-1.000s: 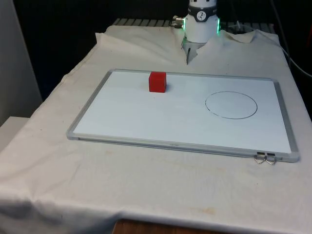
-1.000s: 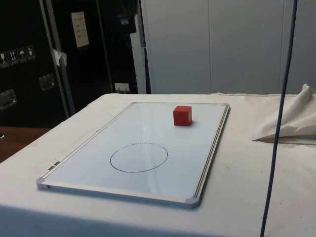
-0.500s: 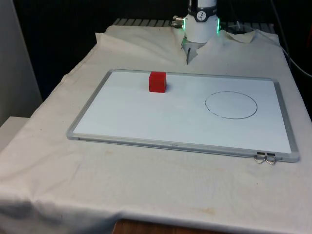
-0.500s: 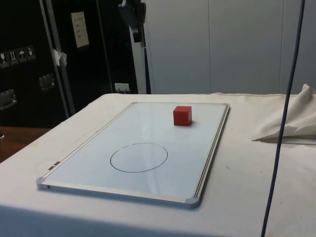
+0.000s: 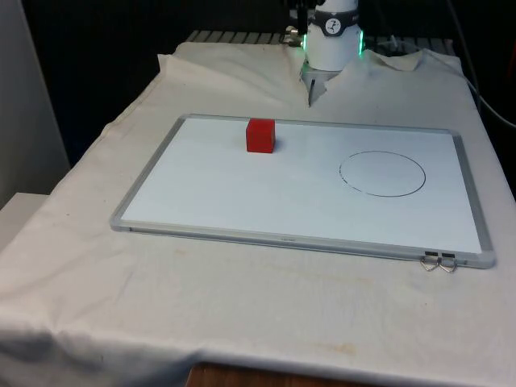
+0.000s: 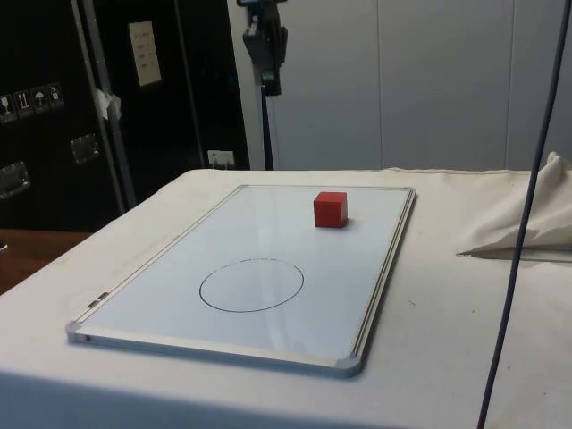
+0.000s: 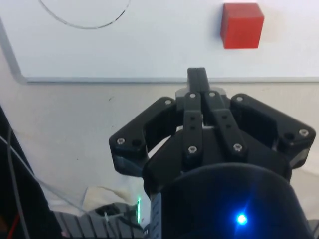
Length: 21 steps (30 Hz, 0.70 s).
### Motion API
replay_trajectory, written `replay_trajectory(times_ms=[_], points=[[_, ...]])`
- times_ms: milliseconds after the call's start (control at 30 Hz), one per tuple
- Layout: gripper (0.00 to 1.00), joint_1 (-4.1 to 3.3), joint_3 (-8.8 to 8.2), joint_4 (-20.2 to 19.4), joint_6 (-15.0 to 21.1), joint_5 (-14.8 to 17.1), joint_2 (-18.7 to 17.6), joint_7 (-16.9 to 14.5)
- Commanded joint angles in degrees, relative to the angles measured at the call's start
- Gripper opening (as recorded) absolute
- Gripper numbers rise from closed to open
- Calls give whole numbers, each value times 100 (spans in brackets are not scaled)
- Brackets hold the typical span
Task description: Push the cube into the marked area.
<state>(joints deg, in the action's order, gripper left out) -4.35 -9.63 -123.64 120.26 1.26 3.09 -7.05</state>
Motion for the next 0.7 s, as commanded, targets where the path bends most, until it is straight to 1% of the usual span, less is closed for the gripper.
replay_trajectory(times_ms=[0, 67, 100, 133, 167, 200, 233, 267, 433, 467, 500, 533, 667], points=[[0, 23, -34, -103, 132, 29, 29, -86], [0, 29, -92, -206, 235, 46, 34, -172], [0, 40, -166, -309, 338, 57, 29, -281], [0, 40, -166, -309, 338, 57, 29, -281], [0, 17, -166, -275, 269, 17, 6, -241], [0, 40, -195, -361, 384, 69, 23, -327], [0, 52, -269, -458, 493, 86, 11, -441], [0, 57, -304, -504, 539, 92, 6, -498], [0, 69, -481, -728, 779, 143, -29, -762], [0, 80, -561, -825, 888, 155, -46, -877], [0, 57, -539, -768, 785, 92, -34, -785], [0, 80, -596, -865, 934, 160, -52, -928], [0, 92, -733, -1026, 1123, 201, -86, -1129]])
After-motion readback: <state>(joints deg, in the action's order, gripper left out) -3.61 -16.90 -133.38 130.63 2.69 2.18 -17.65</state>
